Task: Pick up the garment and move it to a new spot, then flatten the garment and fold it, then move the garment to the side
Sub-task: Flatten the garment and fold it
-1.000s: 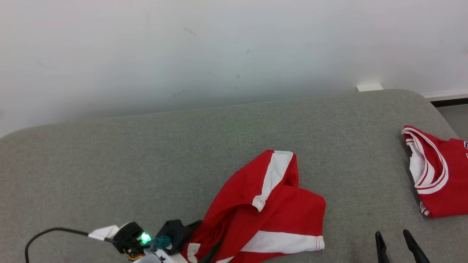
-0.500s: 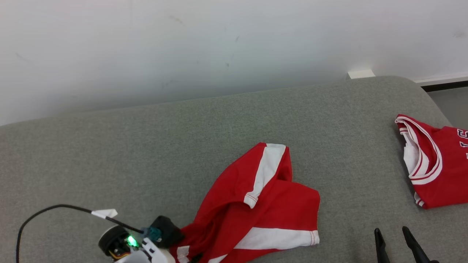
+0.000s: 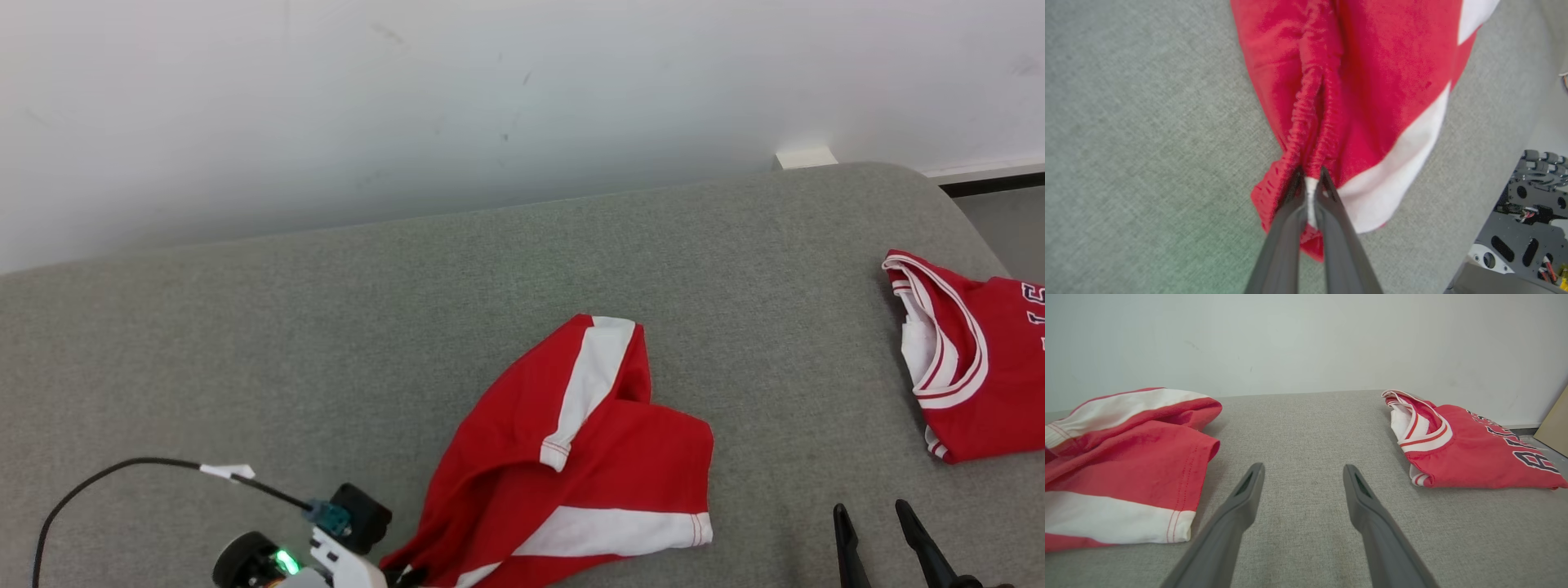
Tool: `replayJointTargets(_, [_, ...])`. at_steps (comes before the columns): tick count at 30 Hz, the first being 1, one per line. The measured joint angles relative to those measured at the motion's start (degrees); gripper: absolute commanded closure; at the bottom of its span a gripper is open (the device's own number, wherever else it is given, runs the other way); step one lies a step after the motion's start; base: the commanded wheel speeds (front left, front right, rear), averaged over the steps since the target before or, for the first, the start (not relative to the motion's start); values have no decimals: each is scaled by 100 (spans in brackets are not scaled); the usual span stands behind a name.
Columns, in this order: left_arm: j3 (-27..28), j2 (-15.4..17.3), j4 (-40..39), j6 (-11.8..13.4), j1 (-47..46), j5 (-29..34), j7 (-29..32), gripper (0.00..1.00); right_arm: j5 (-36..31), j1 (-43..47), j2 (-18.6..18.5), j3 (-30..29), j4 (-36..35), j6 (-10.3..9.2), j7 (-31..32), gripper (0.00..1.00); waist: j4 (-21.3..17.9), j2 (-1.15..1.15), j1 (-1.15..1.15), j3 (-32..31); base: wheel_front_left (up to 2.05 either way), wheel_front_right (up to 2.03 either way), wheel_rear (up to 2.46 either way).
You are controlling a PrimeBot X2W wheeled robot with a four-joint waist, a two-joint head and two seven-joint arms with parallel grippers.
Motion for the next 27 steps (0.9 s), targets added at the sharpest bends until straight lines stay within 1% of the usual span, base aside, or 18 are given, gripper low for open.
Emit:
replayJointTargets(2, [129,-80,-101,2,41,-508,74,100,0,-3,2,2,3,0,0,0,-22,0,0,-8,0,0,0])
replayJointTargets(4, [274,-225,-352,1,73,-1101,174,100,-7,-9,4,22,14,0,-1,0,-58,0,0,-26,0,0,0])
replayJointTargets(5, [336,-278,-508,1,57,-1288,235,100,-7,-10,8,31,20,0,-1,0,-83,0,0,-36,0,0,0])
replayJointTargets(9, [735,-293,-968,19,-217,-1870,449,100,-7,-14,9,62,29,0,0,0,-208,0,0,-66,0,0,0])
replayJointTargets(13, [1123,-426,-1152,179,-660,-2254,567,100,-2,-31,11,98,48,0,-1,0,-390,0,0,-90,0,0,0])
replayJointTargets(14, [1222,-488,-1144,263,-770,-2328,578,100,7,-38,10,105,54,0,-1,0,-446,0,0,-95,0,0,0])
replayJointTargets(18, [1543,-721,-821,521,-1343,-2497,628,100,34,-103,14,165,81,0,0,0,-700,0,0,-102,0,0,0])
replayJointTargets(21, [1753,-916,-400,673,-1897,-2412,393,100,44,-136,20,243,118,0,-1,0,-910,0,0,-90,0,0,0])
replayJointTargets(27, [1872,-1336,427,642,-2958,-1950,-234,100,96,-182,19,285,159,0,0,0,-1317,0,0,-68,0,0,0])
